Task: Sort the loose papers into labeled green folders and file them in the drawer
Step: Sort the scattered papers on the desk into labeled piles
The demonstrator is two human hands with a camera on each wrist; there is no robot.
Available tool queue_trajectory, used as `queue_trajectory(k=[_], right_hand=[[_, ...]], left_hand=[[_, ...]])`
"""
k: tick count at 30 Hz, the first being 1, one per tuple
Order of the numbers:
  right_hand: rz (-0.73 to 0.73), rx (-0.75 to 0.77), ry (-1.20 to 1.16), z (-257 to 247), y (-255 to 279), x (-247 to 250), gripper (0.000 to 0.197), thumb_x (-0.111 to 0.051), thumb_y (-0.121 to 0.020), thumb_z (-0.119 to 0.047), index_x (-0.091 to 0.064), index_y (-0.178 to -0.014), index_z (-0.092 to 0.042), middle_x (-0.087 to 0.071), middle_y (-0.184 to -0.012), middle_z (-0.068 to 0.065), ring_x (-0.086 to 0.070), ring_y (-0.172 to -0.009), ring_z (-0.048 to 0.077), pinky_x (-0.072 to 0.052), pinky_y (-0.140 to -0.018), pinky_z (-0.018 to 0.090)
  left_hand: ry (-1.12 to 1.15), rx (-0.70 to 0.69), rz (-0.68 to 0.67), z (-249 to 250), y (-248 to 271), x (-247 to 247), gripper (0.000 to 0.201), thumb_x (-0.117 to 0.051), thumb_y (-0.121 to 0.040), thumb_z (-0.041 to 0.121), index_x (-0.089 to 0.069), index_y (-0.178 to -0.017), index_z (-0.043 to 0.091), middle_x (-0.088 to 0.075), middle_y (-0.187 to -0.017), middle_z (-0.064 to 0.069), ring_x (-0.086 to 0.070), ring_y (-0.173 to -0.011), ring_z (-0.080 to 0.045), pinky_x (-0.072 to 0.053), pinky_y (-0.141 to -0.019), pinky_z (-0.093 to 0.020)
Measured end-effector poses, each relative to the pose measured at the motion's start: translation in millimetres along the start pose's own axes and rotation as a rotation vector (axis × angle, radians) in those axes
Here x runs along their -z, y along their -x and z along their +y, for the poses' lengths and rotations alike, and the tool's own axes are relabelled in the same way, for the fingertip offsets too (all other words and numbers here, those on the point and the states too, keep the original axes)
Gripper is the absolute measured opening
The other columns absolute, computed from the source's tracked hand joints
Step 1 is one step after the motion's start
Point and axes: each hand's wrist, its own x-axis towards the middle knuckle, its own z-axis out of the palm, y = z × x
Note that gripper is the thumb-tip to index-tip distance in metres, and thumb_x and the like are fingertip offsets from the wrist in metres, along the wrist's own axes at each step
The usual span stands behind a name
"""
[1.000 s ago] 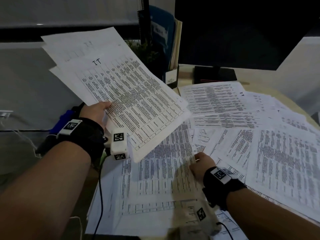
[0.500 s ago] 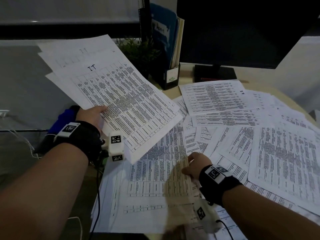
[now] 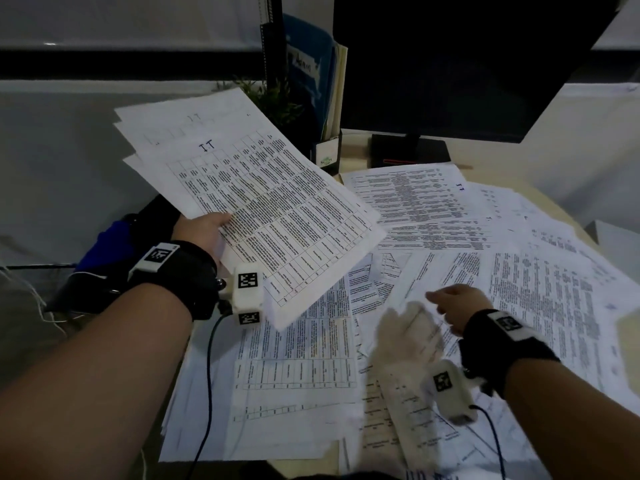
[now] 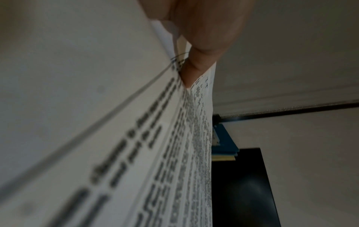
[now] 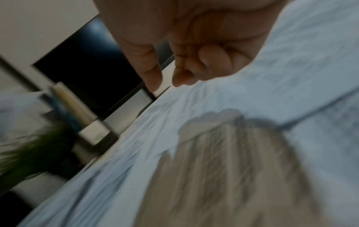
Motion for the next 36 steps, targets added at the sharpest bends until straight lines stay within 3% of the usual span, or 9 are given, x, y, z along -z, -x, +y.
queue_trajectory(k=[5, 9, 14, 17, 22, 25, 27, 30, 36], right_hand=[[0.236, -0.108, 0.18, 52, -26, 78, 0.04, -0.068, -0.087, -0.022, -0.06, -0.12, -0.001, -0.061, -0.12, 0.019, -0.057, -0.107, 0.036, -0.044, -0.095, 0.04], [0.229, -0.271, 0.351, 93, -42, 108, 0.056, -0.071, -0.082, -0.034, -0.055, -0.126, -0.003, -0.058, -0.124, 0.021, -0.056, -0.109, 0.037, -0.047, -0.095, 0.04], [0.235, -0.435, 0.331, 138, -56, 130, 0.066, -0.081, -0.062, -0.051, -0.059, -0.098, 0.0, -0.061, -0.1, 0.018, -0.06, -0.078, 0.032, -0.054, -0.073, 0.039], [0.244, -0.481, 0.304, 159, -70, 135, 0.106, -0.081, -0.037, -0.067, -0.053, -0.115, -0.001, -0.055, -0.115, 0.02, -0.061, -0.088, 0.037, -0.054, -0.079, 0.049], [0.237, -0.469, 0.361, 153, -63, 147, 0.124, -0.081, -0.052, -0.066, -0.024, -0.142, -0.003, -0.034, -0.141, 0.021, -0.042, -0.125, 0.041, -0.044, -0.099, 0.05], [0.138, -0.437, 0.463, 155, -70, 156, 0.12, -0.083, -0.04, -0.069, -0.042, -0.132, -0.004, -0.05, -0.13, 0.016, -0.054, -0.113, 0.034, -0.051, -0.092, 0.043], [0.083, -0.379, 0.485, 155, -72, 161, 0.1, -0.083, -0.046, -0.064, -0.055, -0.12, -0.003, -0.062, -0.11, 0.012, -0.061, -0.1, 0.029, -0.056, -0.078, 0.033], [0.025, -0.317, 0.452, 154, -73, 163, 0.083, -0.081, -0.054, -0.062, -0.059, -0.105, 0.001, -0.057, -0.075, 0.003, -0.061, -0.078, 0.022, -0.045, -0.051, 0.02], [0.02, -0.358, 0.641, 160, -80, 146, 0.133, -0.065, -0.026, -0.089, -0.038, -0.133, -0.014, -0.039, -0.126, 0.009, -0.042, -0.116, 0.029, -0.043, -0.086, 0.039]], left_hand=[[-0.065, 0.05, -0.119, -25, 21, -46, 0.013, -0.061, -0.086, -0.003, -0.06, -0.092, 0.008, -0.062, -0.107, -0.012, -0.062, -0.086, -0.028, -0.051, -0.087, -0.05], [-0.145, 0.126, -0.249, -52, 32, -80, 0.012, -0.064, -0.083, 0.001, -0.064, -0.094, 0.006, -0.066, -0.112, -0.016, -0.065, -0.092, -0.032, -0.051, -0.09, -0.052], [-0.245, 0.127, -0.352, -84, 74, -126, 0.021, -0.057, -0.087, -0.008, -0.062, -0.104, 0.004, -0.064, -0.1, -0.011, -0.063, -0.094, -0.029, -0.051, -0.088, -0.042], [-0.354, 0.105, -0.371, -105, 91, -148, 0.031, -0.058, -0.086, -0.01, -0.059, -0.117, -0.003, -0.061, -0.115, -0.015, -0.058, -0.11, -0.032, -0.046, -0.098, -0.041], [-0.607, 0.157, -0.389, -149, 91, -165, 0.035, -0.07, -0.081, 0.009, -0.061, -0.113, -0.003, -0.063, -0.119, -0.016, -0.059, -0.105, -0.032, -0.048, -0.093, -0.04], [-0.987, 0.177, -0.427, -172, 86, -171, 0.067, -0.074, -0.073, 0.032, -0.053, -0.13, 0.003, -0.054, -0.134, -0.016, -0.054, -0.117, -0.033, -0.044, -0.098, -0.036], [-1.123, 0.207, -0.474, -183, 84, -175, 0.056, -0.066, -0.086, 0.028, -0.05, -0.134, 0.002, -0.051, -0.137, -0.014, -0.052, -0.119, -0.029, -0.041, -0.093, -0.027], [-1.178, 0.244, -0.46, -195, 82, -182, 0.047, -0.059, -0.092, 0.022, -0.046, -0.133, 0.002, -0.059, -0.104, -0.008, -0.056, -0.086, -0.018, -0.036, -0.079, -0.024], [-1.132, 0.273, -0.308, -211, 86, -187, 0.077, -0.073, -0.082, 0.028, -0.035, -0.142, -0.001, -0.044, -0.142, -0.02, -0.047, -0.125, -0.035, -0.042, -0.098, -0.036]])
